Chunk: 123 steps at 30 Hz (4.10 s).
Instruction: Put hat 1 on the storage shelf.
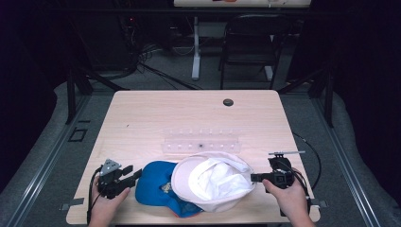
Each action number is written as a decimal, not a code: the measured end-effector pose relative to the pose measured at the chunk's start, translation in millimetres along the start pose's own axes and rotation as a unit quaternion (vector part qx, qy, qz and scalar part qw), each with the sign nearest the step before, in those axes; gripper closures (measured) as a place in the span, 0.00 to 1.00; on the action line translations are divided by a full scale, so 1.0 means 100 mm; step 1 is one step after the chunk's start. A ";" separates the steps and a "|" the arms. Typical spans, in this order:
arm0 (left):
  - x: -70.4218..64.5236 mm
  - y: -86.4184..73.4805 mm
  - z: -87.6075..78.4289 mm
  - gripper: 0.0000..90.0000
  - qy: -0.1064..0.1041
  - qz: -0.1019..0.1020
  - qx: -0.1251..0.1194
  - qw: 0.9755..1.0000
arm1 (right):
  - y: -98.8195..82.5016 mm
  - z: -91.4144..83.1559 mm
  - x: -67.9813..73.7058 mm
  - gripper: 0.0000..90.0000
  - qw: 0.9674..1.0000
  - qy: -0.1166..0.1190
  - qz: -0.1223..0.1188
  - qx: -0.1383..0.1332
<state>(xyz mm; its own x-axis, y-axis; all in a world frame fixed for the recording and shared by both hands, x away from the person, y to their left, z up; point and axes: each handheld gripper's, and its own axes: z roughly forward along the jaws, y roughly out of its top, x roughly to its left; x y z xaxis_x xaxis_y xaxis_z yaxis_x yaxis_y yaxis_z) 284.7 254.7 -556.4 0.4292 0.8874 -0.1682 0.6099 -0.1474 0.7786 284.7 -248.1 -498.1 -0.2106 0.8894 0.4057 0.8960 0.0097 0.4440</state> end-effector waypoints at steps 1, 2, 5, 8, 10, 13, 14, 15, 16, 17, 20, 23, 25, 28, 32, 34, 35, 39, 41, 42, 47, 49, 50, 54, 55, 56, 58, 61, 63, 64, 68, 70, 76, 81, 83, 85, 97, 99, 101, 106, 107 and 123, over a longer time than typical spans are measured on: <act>0.00 0.00 0.01 0.60 0.001 -0.001 -0.003 1.000 | 0.07 -0.02 -0.01 0.87 1.000 -0.007 -0.001 -0.001; 0.00 0.00 0.01 0.60 0.001 -0.001 -0.003 1.000 | 0.07 -0.02 -0.01 0.87 1.000 -0.007 -0.001 -0.001; 0.00 0.00 0.01 0.60 0.001 -0.001 -0.003 1.000 | 0.23 -0.07 -0.02 0.87 1.000 -0.024 -0.006 0.004; 0.00 0.00 0.01 0.60 0.000 -0.001 0.001 1.000 | 0.30 -0.08 -0.02 0.87 0.999 -0.036 -0.009 0.011; 0.00 0.00 0.01 0.60 0.000 -0.001 0.001 1.000 | 0.39 -0.08 -0.01 0.87 0.999 -0.048 -0.016 0.021; 0.00 0.00 0.02 0.60 0.000 0.002 0.002 1.000 | 0.54 -0.03 0.02 0.87 0.996 -0.067 -0.027 0.045; -0.01 0.00 0.02 0.60 0.000 0.002 0.002 1.000 | 0.56 -0.02 0.03 0.87 0.996 -0.070 -0.026 0.047; -0.01 0.00 0.02 0.60 0.000 0.002 0.002 1.000 | 0.56 -0.02 0.03 0.87 0.996 -0.070 -0.026 0.047; -0.01 0.00 0.02 0.60 0.000 0.003 0.003 1.000 | 0.60 0.00 0.05 0.87 0.996 -0.072 -0.024 0.054; -0.01 -0.01 0.02 0.60 -0.001 0.003 0.002 1.000 | 0.65 0.03 0.08 0.87 0.994 -0.079 -0.023 0.069; -0.01 -0.01 0.01 0.60 0.000 0.003 0.002 1.000 | 0.67 0.05 0.10 0.85 0.992 -0.089 -0.029 0.082; -0.01 -0.01 0.02 0.60 -0.002 0.003 0.004 1.000 | 0.67 0.06 0.15 0.77 0.989 -0.105 -0.021 0.098; -0.01 -0.01 0.02 0.60 -0.003 0.004 0.004 1.000 | 0.68 0.06 0.15 0.76 0.989 -0.106 -0.019 0.103; -0.02 -0.01 0.02 0.60 -0.004 0.007 0.006 1.000 | 0.67 0.06 0.14 0.73 0.986 -0.111 -0.005 0.121; -0.03 -0.01 0.03 0.60 -0.004 0.006 0.005 1.000 | 0.67 0.13 0.09 0.74 0.983 -0.110 0.016 0.148; -0.02 -0.01 0.04 0.60 -0.004 0.007 0.006 1.000 | 0.67 0.18 0.07 0.80 0.981 -0.111 0.030 0.160; -0.02 -0.01 0.04 0.60 -0.004 0.006 0.006 1.000 | 0.67 0.20 0.09 0.82 0.980 -0.116 0.031 0.162; -0.03 -0.01 0.05 0.60 -0.006 0.007 0.014 1.000 | 0.67 0.24 0.16 0.85 0.977 -0.140 0.020 0.160; -0.03 -0.02 0.06 0.60 -0.007 0.008 0.010 1.000 | 0.69 0.24 0.19 0.85 0.974 -0.150 0.003 0.170; -0.03 -0.02 0.06 0.60 -0.007 0.008 0.010 1.000 | 0.69 0.24 0.19 0.85 0.974 -0.150 0.003 0.170; -0.03 -0.01 0.05 0.60 -0.007 0.008 0.010 1.000 | 0.71 0.24 0.26 0.87 0.969 -0.173 -0.020 0.176; -0.03 -0.02 0.05 0.60 -0.006 0.007 0.008 1.000 | 0.71 0.24 0.28 0.87 0.968 -0.175 -0.023 0.179; -0.02 -0.02 0.05 0.60 -0.005 0.007 0.008 1.000 | 0.71 0.24 0.29 0.87 0.967 -0.179 -0.025 0.177; -0.02 -0.02 0.05 0.60 -0.005 0.007 0.006 1.000 | 0.74 0.23 0.33 0.89 0.964 -0.186 -0.037 0.186; -0.02 -0.02 0.05 0.60 -0.005 0.007 0.006 1.000 | 0.74 0.24 0.35 0.89 0.966 -0.182 -0.027 0.182; -0.02 -0.02 0.05 0.60 -0.005 0.006 0.007 1.000 | 0.75 0.23 0.35 0.90 0.965 -0.181 -0.029 0.189; -0.02 -0.02 0.05 0.60 -0.005 0.006 0.007 1.000 | 0.75 0.23 0.35 0.90 0.964 -0.183 -0.031 0.191; -0.02 -0.02 0.05 0.60 -0.005 0.007 0.007 1.000 | 0.79 0.22 0.36 0.90 0.967 -0.164 -0.014 0.192; -0.02 -0.02 0.05 0.60 -0.005 0.007 0.007 1.000 | 0.80 0.21 0.35 0.90 0.967 -0.161 -0.013 0.195; -0.02 -0.02 0.04 0.60 -0.006 0.007 0.009 1.000 | 0.82 0.20 0.34 0.90 0.967 -0.155 -0.007 0.200; -0.02 -0.02 0.04 0.60 -0.005 0.006 0.009 1.000 | 0.85 0.16 0.32 0.90 0.967 -0.143 0.004 0.212; -0.01 -0.02 0.04 0.60 -0.004 0.006 0.010 1.000 | 0.85 0.15 0.32 0.91 0.969 -0.136 0.017 0.203; -0.02 -0.02 0.04 0.60 -0.005 0.007 0.010 1.000 | 0.91 0.08 0.39 0.91 0.971 -0.129 0.016 0.202; -0.01 -0.01 0.04 0.60 -0.007 0.007 0.015 1.000 | 0.98 -0.02 0.50 0.91 0.971 -0.126 0.011 0.205; -0.01 -0.01 0.04 0.60 -0.006 0.007 0.012 1.000 | 1.00 -0.05 0.55 0.91 0.971 -0.127 0.008 0.203; -0.01 -0.02 0.05 0.60 -0.006 0.006 0.012 1.000 | 1.02 -0.08 0.60 0.91 0.969 -0.131 0.001 0.209; 0.01 -0.01 0.03 0.60 -0.005 0.004 0.020 1.000 | 1.17 -0.28 0.94 0.91 0.976 -0.075 0.011 0.206; 0.02 -0.01 0.03 0.60 -0.005 0.005 0.020 1.000 | 1.19 -0.33 0.96 0.91 0.978 -0.049 0.017 0.204; 0.02 -0.02 0.04 0.60 -0.005 0.004 0.017 1.000 | 1.21 -0.37 0.97 0.91 0.977 -0.025 0.022 0.211; 0.02 -0.02 0.05 0.60 -0.007 0.001 0.017 1.000 | 1.23 -0.43 1.01 0.91 0.977 0.019 0.042 0.208; 0.01 -0.02 0.06 0.60 -0.006 0.002 0.016 1.000 | 1.24 -0.43 1.01 0.91 0.977 0.032 0.048 0.204; 0.03 -0.02 0.05 0.60 -0.004 -0.003 0.012 1.000 | 1.23 -0.42 1.06 0.91 0.952 0.197 0.094 0.213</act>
<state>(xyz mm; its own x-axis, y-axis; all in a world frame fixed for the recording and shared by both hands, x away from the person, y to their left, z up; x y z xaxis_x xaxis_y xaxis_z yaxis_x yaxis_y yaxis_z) 288.1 255.7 -562.1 0.4307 0.8848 -0.1780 0.6290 -0.1529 0.7622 356.2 -171.9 -367.5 -0.0870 0.6536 0.7518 0.9919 0.1267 0.0046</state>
